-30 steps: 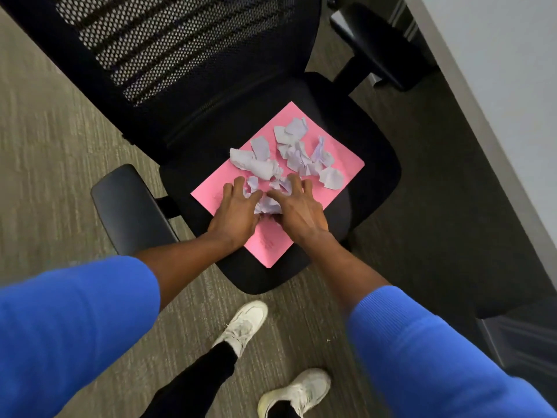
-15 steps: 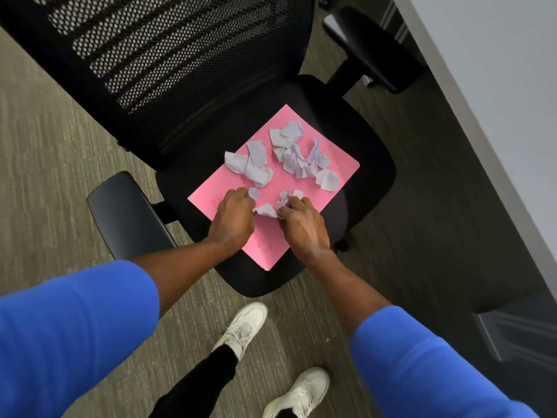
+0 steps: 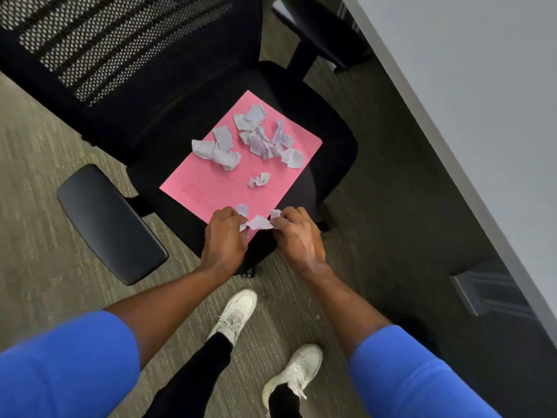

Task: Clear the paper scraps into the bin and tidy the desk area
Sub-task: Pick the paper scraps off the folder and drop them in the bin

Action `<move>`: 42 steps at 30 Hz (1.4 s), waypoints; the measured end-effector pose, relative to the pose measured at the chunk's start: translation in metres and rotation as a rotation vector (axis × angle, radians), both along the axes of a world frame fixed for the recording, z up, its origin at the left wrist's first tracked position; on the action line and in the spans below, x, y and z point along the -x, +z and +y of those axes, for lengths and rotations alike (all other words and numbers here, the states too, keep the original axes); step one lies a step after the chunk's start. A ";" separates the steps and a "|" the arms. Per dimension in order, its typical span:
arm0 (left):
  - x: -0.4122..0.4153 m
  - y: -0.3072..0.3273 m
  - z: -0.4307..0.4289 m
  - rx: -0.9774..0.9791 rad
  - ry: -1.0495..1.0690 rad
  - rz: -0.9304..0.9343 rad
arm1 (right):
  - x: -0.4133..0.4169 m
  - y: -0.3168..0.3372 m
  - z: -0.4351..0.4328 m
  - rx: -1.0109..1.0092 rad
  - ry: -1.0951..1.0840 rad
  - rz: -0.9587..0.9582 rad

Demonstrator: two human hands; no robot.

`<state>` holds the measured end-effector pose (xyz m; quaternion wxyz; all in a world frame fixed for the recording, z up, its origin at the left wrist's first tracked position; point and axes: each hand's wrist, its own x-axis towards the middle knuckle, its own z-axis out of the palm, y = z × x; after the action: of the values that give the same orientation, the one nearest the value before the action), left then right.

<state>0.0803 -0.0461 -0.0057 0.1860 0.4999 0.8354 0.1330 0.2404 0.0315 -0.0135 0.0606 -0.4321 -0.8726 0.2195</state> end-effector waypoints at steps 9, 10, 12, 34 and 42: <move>-0.107 -0.013 -0.023 -0.002 -0.185 -0.103 | -0.143 -0.007 -0.056 0.027 -0.277 0.008; -0.123 -0.018 -0.025 -0.004 -0.210 -0.118 | -0.163 -0.008 -0.062 0.025 -0.306 0.001; -0.156 -0.027 -0.030 -0.006 -0.254 -0.154 | -0.202 -0.010 -0.077 0.055 -0.379 -0.033; -0.500 -0.150 -0.060 0.292 -0.666 -0.403 | -0.485 -0.125 -0.193 0.179 -0.953 -0.175; -0.526 -0.199 -0.053 0.290 -0.614 -0.554 | -0.498 -0.172 -0.177 0.235 -1.070 -0.187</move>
<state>0.6063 -0.0992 -0.2047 0.5022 0.6392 0.5767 0.0817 0.7386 -0.1458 -0.1852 0.0370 -0.8365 -0.5027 0.2148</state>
